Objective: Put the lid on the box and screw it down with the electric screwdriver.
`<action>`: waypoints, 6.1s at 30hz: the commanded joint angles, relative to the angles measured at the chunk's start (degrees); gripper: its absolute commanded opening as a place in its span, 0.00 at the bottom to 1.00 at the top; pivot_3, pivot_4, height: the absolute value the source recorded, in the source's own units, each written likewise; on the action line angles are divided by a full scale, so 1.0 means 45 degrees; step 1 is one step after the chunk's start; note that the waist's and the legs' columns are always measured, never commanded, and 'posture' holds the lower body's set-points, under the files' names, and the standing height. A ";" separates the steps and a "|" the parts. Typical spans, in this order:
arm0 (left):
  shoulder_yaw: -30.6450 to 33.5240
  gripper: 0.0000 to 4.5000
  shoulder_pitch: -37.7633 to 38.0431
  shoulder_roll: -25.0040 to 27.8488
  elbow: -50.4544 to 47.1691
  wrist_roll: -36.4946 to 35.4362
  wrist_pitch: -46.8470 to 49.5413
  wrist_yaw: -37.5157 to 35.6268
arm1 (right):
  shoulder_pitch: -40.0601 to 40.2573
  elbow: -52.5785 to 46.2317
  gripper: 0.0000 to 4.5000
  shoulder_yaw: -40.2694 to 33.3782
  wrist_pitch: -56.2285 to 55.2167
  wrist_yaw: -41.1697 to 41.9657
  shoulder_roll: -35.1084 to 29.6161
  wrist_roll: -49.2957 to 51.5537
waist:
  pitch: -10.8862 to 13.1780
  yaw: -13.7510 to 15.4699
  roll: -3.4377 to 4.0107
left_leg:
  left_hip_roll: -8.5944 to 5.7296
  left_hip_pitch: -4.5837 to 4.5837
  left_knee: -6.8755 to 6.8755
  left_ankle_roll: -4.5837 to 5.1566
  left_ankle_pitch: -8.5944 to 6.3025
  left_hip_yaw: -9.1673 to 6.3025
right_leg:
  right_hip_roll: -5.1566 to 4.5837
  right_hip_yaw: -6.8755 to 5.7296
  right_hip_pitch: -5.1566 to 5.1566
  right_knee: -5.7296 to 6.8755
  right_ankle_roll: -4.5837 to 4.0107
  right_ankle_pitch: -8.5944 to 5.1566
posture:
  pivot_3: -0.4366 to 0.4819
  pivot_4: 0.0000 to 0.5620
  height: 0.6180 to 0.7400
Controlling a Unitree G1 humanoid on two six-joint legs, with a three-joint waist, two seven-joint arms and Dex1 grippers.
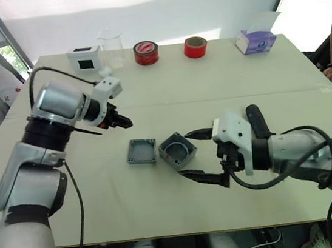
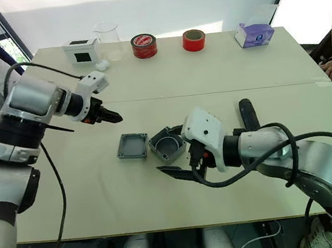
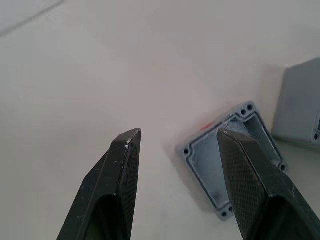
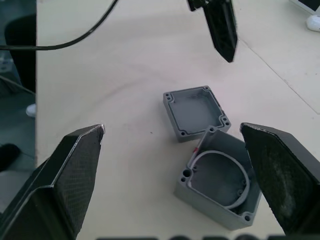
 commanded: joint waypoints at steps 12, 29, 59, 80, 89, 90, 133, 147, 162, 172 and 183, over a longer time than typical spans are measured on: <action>0.1662 0.54 0.1040 -0.0902 -0.0371 -0.3315 0.1011 0.5060 | 0.0376 -0.0224 1.00 0.0709 -0.0270 0.1273 0.0053 -0.2609 | 0.0000 0.0215 0.0000 | -0.0014 0.0003 0.0000 -0.0086 0.0049 0.0007 | -0.0022 -0.0001 0.0001 0.0003 0.0000 0.0003 | 0.48 0.27 0.79; 0.0242 0.43 0.2316 -0.0112 -0.0027 -1.0048 0.1011 1.0652 | 0.0490 -0.0742 1.00 0.0489 0.0955 0.0445 0.1120 -0.2807 | -0.0004 0.0246 -0.0001 | -0.0034 0.0014 -0.0001 -0.0121 0.0068 0.0007 | -0.0092 -0.0002 0.0004 0.0024 0.0000 0.0005 | 0.48 0.27 0.79; 0.4536 0.01 0.5460 -0.2984 -0.3741 -0.5498 -1.2423 0.8033 | -0.3659 0.7343 1.00 -0.3979 0.1492 -0.3435 0.8225 0.0379 | -0.0019 0.0182 0.0014 | -0.0167 0.0014 -0.0074 -0.0123 0.0071 0.0051 | -0.0219 -0.0072 0.0014 -0.0032 0.0074 0.0049 | 0.48 0.27 0.79; 0.4252 0.00 0.5470 -0.3871 -0.4031 -0.4511 -1.2431 0.6459 | -0.3740 0.7931 0.90 -0.3548 0.1455 -0.3023 0.8234 -0.0346 | -0.0017 0.0093 0.0015 | -0.0154 0.0007 -0.0064 -0.0114 0.0066 0.0037 | -0.0203 -0.0073 0.0010 -0.0031 0.0088 0.0055 | 0.48 0.27 0.79; 0.4203 0.00 0.5469 -0.3953 -0.4032 -0.4235 -1.2344 0.6155 | -0.3685 0.7775 0.25 -0.3860 0.1449 -0.3334 0.8519 -0.0188 | -0.0016 -0.0075 0.0016 | -0.0153 0.0007 -0.0069 -0.0113 0.0065 0.0032 | -0.0202 -0.0074 0.0009 -0.0032 0.0089 0.0055 | 0.48 0.27 0.79; 0.4206 0.00 0.5461 -0.3959 -0.4004 -0.4192 -1.2342 0.6125 | -0.3688 0.7773 0.18 -0.3885 0.1455 -0.3369 0.8546 -0.0167 | -0.0016 -0.0081 0.0016 | -0.0151 0.0007 -0.0070 -0.0113 0.0065 0.0032 | -0.0201 -0.0074 0.0008 -0.0032 0.0089 0.0055 | 0.48 0.27 0.79; 0.2428 0.01 0.5622 -0.0464 -0.4740 -0.4020 -1.0326 0.0667 | 0.4457 0.2529 0.03 0.3394 -1.1164 -0.2343 0.2023 -2.0894 | 0.0007 -0.0022 0.0013 | -0.0158 0.0017 -0.0048 -0.0122 0.0069 0.0046 | -0.0203 -0.0069 0.0023 -0.0046 0.0133 0.0016 | 0.48 0.27 0.79; 0.1752 0.01 0.5451 -0.1328 -0.4361 -0.3131 -1.0962 0.0310 | 0.5125 0.2815 0.03 0.2610 -1.0935 -0.1385 0.3437 -2.2548 | 0.0007 -0.0033 0.0013 | -0.0162 0.0015 -0.0035 -0.0121 0.0068 0.0034 | -0.0196 -0.0069 0.0036 -0.0041 0.0136 0.0013 | 0.48 0.27 0.79; 0.1239 0.01 0.5717 -0.1644 -0.4589 -0.2463 -1.1183 0.0088 | 0.5127 0.3422 0.03 0.2734 -1.1355 -0.0573 0.3944 -2.2965 | 0.0006 -0.0035 0.0013 | -0.0161 0.0019 -0.0030 -0.0120 0.0068 0.0025 | -0.0191 -0.0070 0.0042 -0.0037 0.0138 0.0012 | 0.48 0.27 0.79; 0.1425 0.01 0.5625 -0.1930 -0.4305 -0.2362 -1.1371 0.0053 | 0.5181 0.3262 0.03 0.2412 -1.1529 -0.0887 0.4363 -2.3398 | 0.0005 -0.0025 0.0014 | -0.0163 0.0025 -0.0026 -0.0120 0.0068 0.0022 | -0.0192 -0.0070 0.0052 -0.0034 0.0137 0.0012 | 0.48 0.27 0.79; 0.1595 0.01 0.5463 -0.1933 -0.4023 -0.2325 -1.1439 -0.0113 | 0.5270 0.3241 0.03 0.2208 -1.1725 -0.1104 0.4659 -2.3631 | 0.0005 -0.0025 0.0014 | -0.0163 0.0024 -0.0025 -0.0120 0.0068 0.0020 | -0.0191 -0.0070 0.0052 -0.0032 0.0138 0.0012 | 0.48 0.27 0.79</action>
